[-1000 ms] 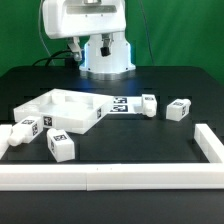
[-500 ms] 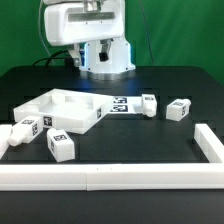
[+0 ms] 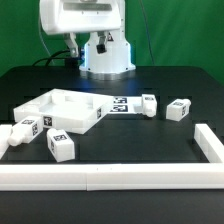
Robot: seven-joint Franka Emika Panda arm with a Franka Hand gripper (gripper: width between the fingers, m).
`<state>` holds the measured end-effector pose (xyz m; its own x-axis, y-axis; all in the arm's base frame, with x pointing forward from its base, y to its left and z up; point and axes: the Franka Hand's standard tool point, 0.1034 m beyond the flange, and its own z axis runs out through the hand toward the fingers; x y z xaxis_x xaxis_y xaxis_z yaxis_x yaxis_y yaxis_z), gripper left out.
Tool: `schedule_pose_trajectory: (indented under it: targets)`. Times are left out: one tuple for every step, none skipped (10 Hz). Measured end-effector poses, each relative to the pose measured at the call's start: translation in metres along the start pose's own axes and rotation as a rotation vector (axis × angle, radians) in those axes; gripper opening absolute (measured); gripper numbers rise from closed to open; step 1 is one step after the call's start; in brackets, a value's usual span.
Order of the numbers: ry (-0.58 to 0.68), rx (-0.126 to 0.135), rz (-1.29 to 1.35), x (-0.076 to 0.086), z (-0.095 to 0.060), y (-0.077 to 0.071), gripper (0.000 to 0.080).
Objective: Assemble one leg
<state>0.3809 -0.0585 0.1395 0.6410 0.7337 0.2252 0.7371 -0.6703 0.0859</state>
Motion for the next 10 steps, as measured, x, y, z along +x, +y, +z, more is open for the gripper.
schedule_pose_trajectory:
  targets:
    - [0.005,-0.011,-0.002,0.004,-0.003,0.005,0.0649]
    - [0.005,-0.013,-0.003,0.007,-0.002,0.009,0.0649]
    - [0.007,-0.015,-0.003,0.009,-0.002,0.013,0.0649]
    - [0.008,-0.017,-0.003,0.011,-0.002,0.015,0.0649]
    - [0.008,-0.020,0.003,0.011,-0.002,0.016,0.0649]
    - [-0.011,-0.038,0.060,0.007,0.002,0.022,0.0649]
    - [-0.038,-0.036,0.098,0.000,0.010,0.029,0.0649]
    - [-0.050,-0.023,0.166,-0.009,0.016,0.035,0.0649]
    - [-0.059,0.013,0.230,-0.021,0.018,0.036,0.0649]
    - [-0.051,0.025,0.284,-0.030,0.016,0.037,0.0649]
